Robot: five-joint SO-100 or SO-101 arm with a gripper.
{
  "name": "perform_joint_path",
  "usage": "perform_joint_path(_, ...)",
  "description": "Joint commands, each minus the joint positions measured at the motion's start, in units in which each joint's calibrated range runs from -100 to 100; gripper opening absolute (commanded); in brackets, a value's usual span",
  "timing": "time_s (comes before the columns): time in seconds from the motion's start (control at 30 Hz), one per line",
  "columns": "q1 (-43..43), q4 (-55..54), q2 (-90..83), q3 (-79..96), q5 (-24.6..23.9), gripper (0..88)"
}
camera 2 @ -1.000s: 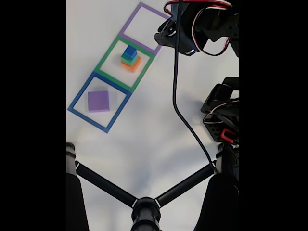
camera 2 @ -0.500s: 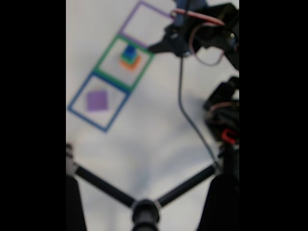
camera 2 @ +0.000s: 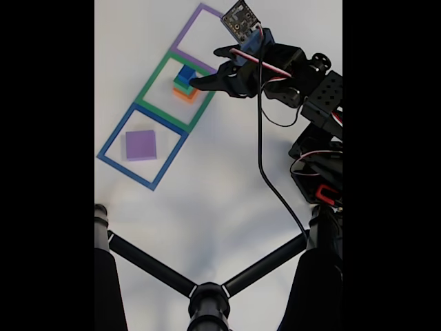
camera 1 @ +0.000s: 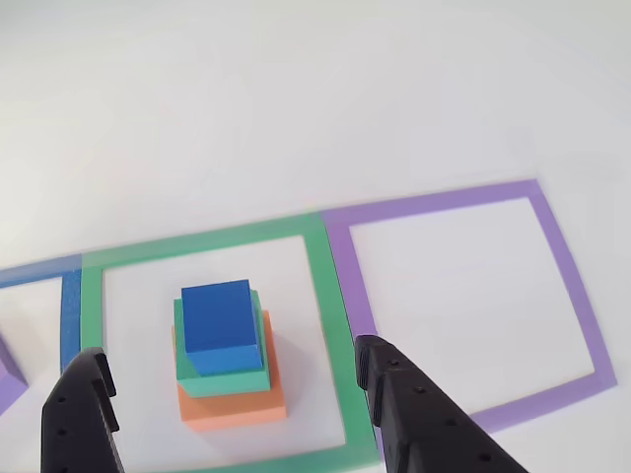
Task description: Tower of hanoi
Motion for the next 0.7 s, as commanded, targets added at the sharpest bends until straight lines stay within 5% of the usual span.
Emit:
perform_joint_path(0.0, -0.86, -15.96, 3.13, 5.85, 0.00, 26.7)
perform_joint_path(0.67, -3.22, -44.12, 22.36, 12.12, 0.00, 26.8)
